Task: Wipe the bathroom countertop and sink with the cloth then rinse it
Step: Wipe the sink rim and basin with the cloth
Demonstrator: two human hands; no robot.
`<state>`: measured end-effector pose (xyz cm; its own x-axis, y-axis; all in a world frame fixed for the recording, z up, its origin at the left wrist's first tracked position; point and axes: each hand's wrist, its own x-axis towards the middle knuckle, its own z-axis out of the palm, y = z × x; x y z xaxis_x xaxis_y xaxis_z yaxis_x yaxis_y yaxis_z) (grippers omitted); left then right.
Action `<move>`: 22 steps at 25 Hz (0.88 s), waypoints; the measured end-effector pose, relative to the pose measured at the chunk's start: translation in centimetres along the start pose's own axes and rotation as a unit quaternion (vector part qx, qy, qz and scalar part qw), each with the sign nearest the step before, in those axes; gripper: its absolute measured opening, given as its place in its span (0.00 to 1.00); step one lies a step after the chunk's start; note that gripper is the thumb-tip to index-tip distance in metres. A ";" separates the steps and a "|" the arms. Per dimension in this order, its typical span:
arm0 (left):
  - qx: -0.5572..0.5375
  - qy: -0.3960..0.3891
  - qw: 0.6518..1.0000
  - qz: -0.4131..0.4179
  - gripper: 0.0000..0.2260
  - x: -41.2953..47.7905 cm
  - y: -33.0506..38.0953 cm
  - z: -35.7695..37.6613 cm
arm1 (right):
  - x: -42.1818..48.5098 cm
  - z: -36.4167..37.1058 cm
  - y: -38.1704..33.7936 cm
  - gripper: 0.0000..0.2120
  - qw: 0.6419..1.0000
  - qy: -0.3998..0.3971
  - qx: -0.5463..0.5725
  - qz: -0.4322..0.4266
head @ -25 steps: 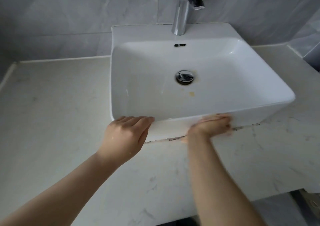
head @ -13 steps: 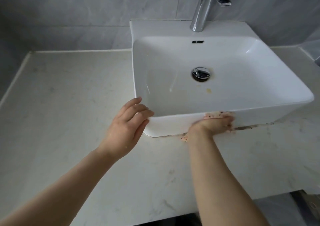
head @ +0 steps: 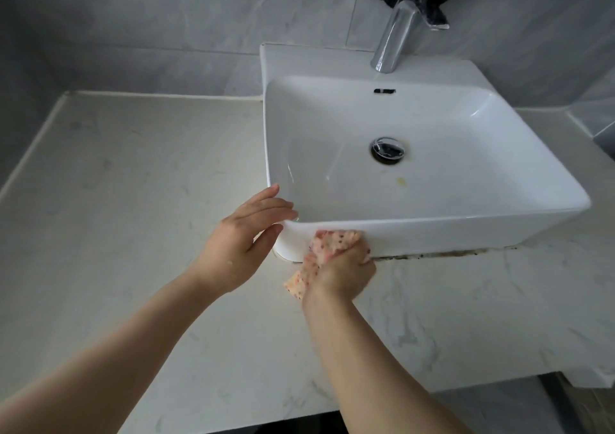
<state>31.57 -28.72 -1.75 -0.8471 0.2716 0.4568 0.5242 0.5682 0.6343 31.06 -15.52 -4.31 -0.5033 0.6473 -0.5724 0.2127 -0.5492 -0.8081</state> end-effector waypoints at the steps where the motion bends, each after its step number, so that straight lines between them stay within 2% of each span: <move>1: 0.007 -0.001 1.000 -0.007 0.15 0.1 0.2 0.0 | -0.4 -0.9 -0.8 0.14 0.999 -0.030 -0.026 0.001; 4: 0.040 0.029 0.999 -0.017 0.15 -0.2 0.7 0.6 | -0.7 -3.7 -3.3 0.12 0.969 -0.113 -0.195 -0.106; 8: 0.062 0.092 0.988 -0.108 0.10 -0.4 3.1 2.1 | -1.4 -4.6 -7.6 0.11 0.905 -0.231 -0.285 -0.216; 10: 0.116 0.135 0.977 -0.116 0.12 -0.3 5.4 3.0 | -1.2 -4.7 -10.1 0.13 0.875 -0.304 -0.304 -0.222; 12: 0.132 0.129 0.978 -0.093 0.17 -0.1 7.7 3.8 | -0.6 -4.3 -12.0 0.12 0.849 -0.383 -0.306 -0.197; 15: 0.018 0.046 0.987 -0.151 0.19 0.4 10.8 5.1 | 0.5 -3.9 -13.3 0.08 0.806 -0.481 -0.312 -0.145; 18: -0.020 0.057 0.969 -0.241 0.15 0.6 11.5 5.4 | 1.1 -4.1 -13.5 0.05 0.760 -0.554 -0.324 -0.104; 20: -0.115 0.098 0.937 -0.314 0.06 0.4 11.8 4.6 | 1.5 -4.4 -14.1 0.07 0.729 -0.590 -0.336 -0.081; 22: -0.246 0.159 0.887 -0.356 0.07 -0.3 12.1 3.4 | 2.3 -4.1 -14.7 0.13 0.722 -0.565 -0.376 -0.136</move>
<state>37.83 -19.29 3.65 -0.9525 -0.2972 -0.0656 -0.0927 0.0780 0.9926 30.18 -3.81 5.63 -0.8831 -0.4012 -0.2431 0.1580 0.2334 -0.9595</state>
